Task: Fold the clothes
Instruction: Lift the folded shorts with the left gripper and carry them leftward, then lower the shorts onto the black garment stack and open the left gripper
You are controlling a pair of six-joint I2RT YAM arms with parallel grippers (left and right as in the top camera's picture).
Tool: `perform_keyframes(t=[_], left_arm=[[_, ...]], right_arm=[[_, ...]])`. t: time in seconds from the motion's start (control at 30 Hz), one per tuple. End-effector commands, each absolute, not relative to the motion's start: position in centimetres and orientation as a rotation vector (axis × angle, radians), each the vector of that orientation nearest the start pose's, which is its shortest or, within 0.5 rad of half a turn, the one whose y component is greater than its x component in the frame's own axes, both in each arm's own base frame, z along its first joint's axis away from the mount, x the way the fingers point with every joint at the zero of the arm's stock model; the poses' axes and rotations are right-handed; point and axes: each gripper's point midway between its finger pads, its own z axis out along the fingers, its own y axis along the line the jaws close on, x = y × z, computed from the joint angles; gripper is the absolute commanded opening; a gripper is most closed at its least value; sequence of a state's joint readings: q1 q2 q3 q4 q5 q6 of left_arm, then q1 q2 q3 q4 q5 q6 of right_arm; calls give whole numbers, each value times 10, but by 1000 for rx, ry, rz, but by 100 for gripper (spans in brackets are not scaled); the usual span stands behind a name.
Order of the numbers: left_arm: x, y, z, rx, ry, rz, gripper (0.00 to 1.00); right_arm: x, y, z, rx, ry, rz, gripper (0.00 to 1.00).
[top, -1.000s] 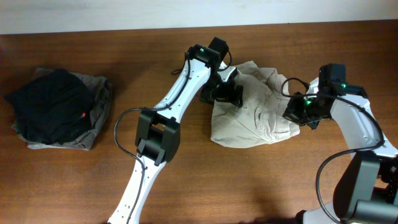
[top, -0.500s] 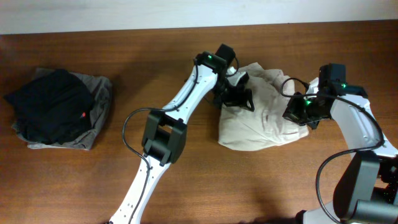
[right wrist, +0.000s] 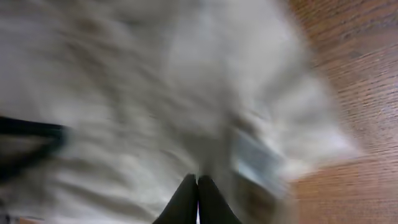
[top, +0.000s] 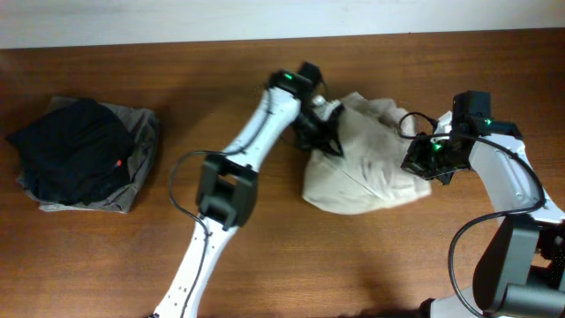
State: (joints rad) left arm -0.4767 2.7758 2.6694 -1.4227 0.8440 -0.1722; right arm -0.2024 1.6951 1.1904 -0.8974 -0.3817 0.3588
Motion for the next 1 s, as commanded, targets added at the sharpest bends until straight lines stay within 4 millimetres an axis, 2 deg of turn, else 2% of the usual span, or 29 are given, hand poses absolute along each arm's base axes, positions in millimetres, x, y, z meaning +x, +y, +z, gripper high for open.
perform_keyframes(t=[0.0,0.03,0.07,0.13,0.2,0.23,0.3,0.37,0.5,0.6,0.73,0.83,0.9,0.97], left_arm=[[464,-300,140,417,2774,-1414,1],[473,-289,156,403,2730,-1402,1],[488,-264,188,375,2639,-1371,0],[502,-234,222,342,2544,-1330,1],[517,-196,254,297,2444,-1274,0],[525,-174,269,259,2398,-1244,1],[538,-133,289,183,2326,-1193,0],[551,-84,305,75,2263,-1142,1],[560,2,312,-125,2204,-1075,1],[555,55,309,-217,2188,-1020,1],[538,113,300,-337,2198,-960,0],[514,135,285,-452,2256,-973,0],[493,140,273,-552,2323,-1005,0],[487,142,268,-582,2339,-1029,0]], right_arm=[[338,-8,78,753,2855,571,8],[338,-8,78,754,2856,571,8],[338,-8,78,753,2855,571,7],[338,-8,78,753,2855,571,8],[338,-8,78,753,2855,571,8],[338,-8,78,753,2855,571,8],[338,-8,78,754,2856,571,8],[337,-8,78,755,2857,571,8],[336,-8,77,758,2862,572,8],[336,-8,77,759,2865,571,8],[335,-8,77,759,2866,571,8],[336,-8,77,760,2865,566,8],[336,-8,77,759,2863,564,8],[337,-9,77,757,2859,564,8]])
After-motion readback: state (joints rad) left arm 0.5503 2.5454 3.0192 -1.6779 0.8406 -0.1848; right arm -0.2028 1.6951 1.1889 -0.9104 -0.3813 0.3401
